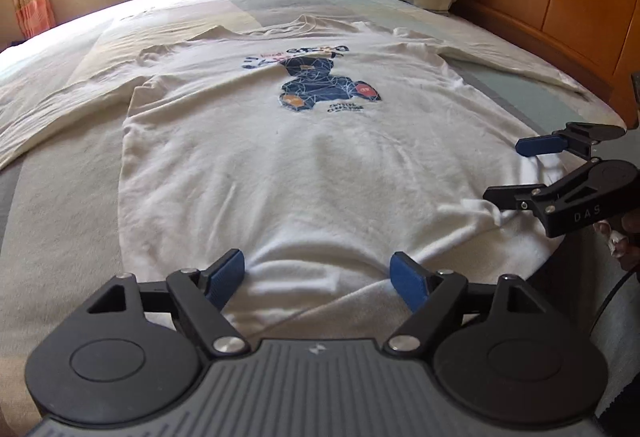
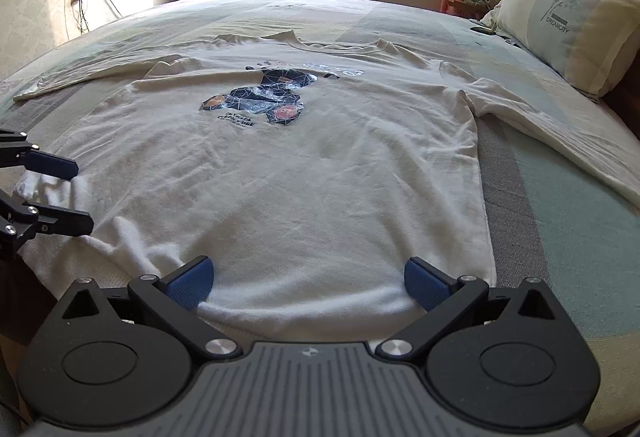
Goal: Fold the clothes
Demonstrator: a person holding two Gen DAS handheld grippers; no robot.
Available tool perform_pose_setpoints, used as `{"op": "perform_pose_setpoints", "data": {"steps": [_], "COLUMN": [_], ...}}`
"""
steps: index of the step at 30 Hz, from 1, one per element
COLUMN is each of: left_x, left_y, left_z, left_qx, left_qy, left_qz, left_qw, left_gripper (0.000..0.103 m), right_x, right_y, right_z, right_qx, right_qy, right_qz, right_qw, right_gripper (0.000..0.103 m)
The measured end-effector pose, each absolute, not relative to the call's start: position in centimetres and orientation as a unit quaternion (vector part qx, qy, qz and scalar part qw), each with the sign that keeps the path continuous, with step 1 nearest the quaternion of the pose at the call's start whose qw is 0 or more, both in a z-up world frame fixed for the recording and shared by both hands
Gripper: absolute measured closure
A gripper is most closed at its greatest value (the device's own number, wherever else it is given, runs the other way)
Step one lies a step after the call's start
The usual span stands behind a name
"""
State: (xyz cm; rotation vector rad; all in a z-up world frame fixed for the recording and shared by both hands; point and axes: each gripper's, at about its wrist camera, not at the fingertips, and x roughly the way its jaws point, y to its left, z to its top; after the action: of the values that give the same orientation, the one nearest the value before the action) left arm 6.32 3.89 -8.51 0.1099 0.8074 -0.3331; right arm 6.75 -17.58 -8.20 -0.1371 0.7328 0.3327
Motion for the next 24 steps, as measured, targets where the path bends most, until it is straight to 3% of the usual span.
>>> {"op": "perform_pose_setpoints", "data": {"steps": [5,13,19,20,24], "left_x": [5.9,12.9,14.9,14.4,14.6], "left_y": [3.8,3.3,4.8,4.7,5.0], "left_z": [-7.1,-5.0,-9.2,-9.1,-7.0], "left_qx": [0.091,0.03,-0.01,-0.002,0.007], "left_qy": [0.388,0.353,0.401,0.396,0.391], "left_qz": [-0.166,-0.157,-0.121,-0.131,-0.151], "left_qw": [0.902,0.922,0.908,0.909,0.908], "left_gripper": [0.022,0.02,0.013,0.008,0.008], "right_x": [6.6,6.3,6.0,5.9,6.6], "right_y": [-17.6,-17.5,-17.5,-17.5,-17.6], "right_z": [-8.4,-8.5,-8.2,-8.1,-7.2], "right_qx": [-0.063,-0.062,-0.061,-0.061,-0.045], "right_qy": [0.347,0.342,0.354,0.359,0.387], "right_qz": [0.159,0.152,0.143,0.143,0.136], "right_qw": [0.922,0.925,0.922,0.92,0.911], "right_gripper": [0.0,0.0,0.0,0.0,0.0]}}
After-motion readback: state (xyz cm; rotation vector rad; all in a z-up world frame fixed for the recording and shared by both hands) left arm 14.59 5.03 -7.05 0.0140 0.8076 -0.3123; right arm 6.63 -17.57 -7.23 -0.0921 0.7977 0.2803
